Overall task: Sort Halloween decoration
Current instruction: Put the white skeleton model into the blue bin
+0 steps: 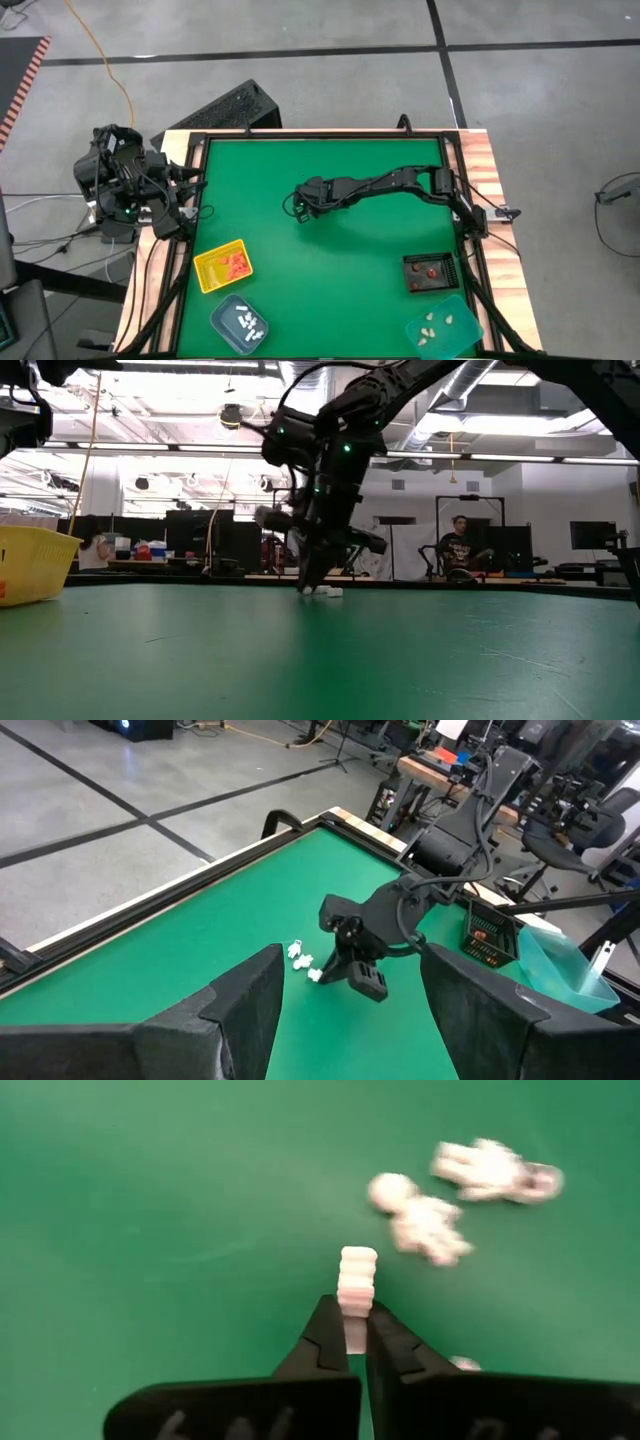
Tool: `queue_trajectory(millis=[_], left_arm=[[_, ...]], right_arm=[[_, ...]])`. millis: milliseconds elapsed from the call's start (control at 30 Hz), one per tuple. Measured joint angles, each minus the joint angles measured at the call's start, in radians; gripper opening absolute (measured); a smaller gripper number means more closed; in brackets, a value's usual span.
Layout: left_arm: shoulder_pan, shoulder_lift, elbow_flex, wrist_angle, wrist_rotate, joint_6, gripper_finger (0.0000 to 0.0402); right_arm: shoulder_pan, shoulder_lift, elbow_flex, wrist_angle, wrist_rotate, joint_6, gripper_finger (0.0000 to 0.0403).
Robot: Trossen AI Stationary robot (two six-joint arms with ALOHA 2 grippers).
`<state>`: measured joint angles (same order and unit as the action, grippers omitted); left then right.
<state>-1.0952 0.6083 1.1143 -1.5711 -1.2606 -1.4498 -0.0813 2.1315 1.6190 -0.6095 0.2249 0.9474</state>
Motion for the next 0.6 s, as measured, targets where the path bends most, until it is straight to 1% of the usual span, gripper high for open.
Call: queue_trajectory(millis=[300, 433, 600], left_arm=[[0.000, 0.000, 0.000, 0.000, 0.000, -0.001, 0.0226], [0.000, 0.000, 0.000, 0.000, 0.000, 0.002, 0.0226], [0.000, 0.000, 0.000, 0.000, 0.000, 0.005, 0.0226]], right_arm=[[0.050, -0.005, 0.105, 0.033, 0.013, -0.062, 0.0004], [0.096, -0.006, 0.125, 0.113, 0.032, -0.127, 0.0003], [0.162, -0.007, 0.130, 0.277, 0.032, -0.230, 0.0003]])
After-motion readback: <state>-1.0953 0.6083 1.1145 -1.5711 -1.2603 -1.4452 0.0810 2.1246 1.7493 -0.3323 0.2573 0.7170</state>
